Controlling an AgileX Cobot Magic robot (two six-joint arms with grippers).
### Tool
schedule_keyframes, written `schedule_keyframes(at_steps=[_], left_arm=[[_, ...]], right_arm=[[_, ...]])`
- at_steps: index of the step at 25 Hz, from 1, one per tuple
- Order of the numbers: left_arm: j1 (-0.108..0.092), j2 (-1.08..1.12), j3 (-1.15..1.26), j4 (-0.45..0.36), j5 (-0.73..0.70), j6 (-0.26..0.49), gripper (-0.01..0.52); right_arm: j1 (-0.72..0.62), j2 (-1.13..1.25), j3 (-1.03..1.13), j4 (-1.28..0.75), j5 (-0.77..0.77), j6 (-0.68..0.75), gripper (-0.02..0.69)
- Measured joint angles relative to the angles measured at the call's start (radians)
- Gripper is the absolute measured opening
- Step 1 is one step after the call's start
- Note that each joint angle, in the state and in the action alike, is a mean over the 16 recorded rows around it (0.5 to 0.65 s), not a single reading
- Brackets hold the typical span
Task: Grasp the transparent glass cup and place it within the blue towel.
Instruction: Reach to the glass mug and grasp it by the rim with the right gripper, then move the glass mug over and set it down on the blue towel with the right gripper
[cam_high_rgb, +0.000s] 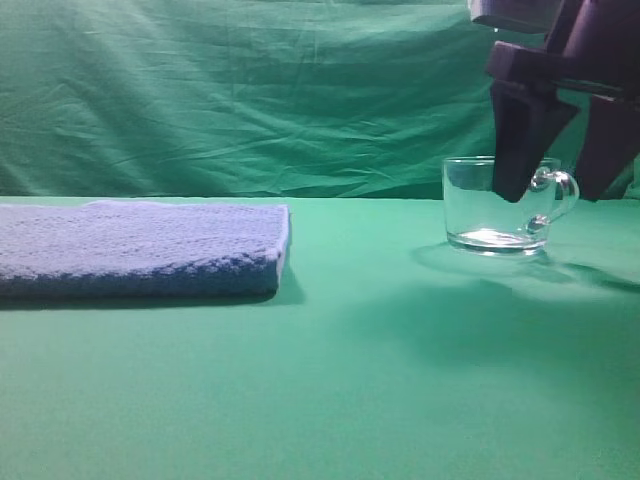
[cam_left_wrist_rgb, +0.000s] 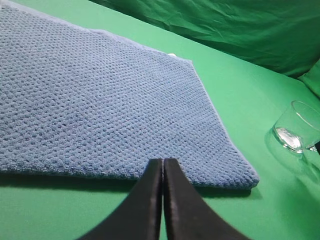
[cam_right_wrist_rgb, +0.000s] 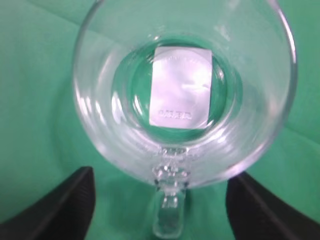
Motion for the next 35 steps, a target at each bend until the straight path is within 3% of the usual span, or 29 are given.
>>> schedule_keyframes(at_steps=[6,15,24,31,35], left_arm=[[0.0,0.0,0.0,0.0,0.0,0.0,0.0],[0.0,0.0,0.0,0.0,0.0,0.0,0.0],[0.0,0.0,0.0,0.0,0.0,0.0,0.0],[0.0,0.0,0.0,0.0,0.0,0.0,0.0],[0.0,0.0,0.0,0.0,0.0,0.0,0.0]], right_arm=[[0.027,0.005,-0.085,0.001,-0.003,-0.016,0.103],[0.164,0.084,-0.409,0.004,0.035,-0.028,0.102],[0.334,0.34,-0.768,0.01,0.081,-0.051,0.102],[0.4,0.516,-0.888,0.012,0.088,-0.063,0.102],[0.413,0.563,-0.905,0.013,0.08,-0.065,0.138]])
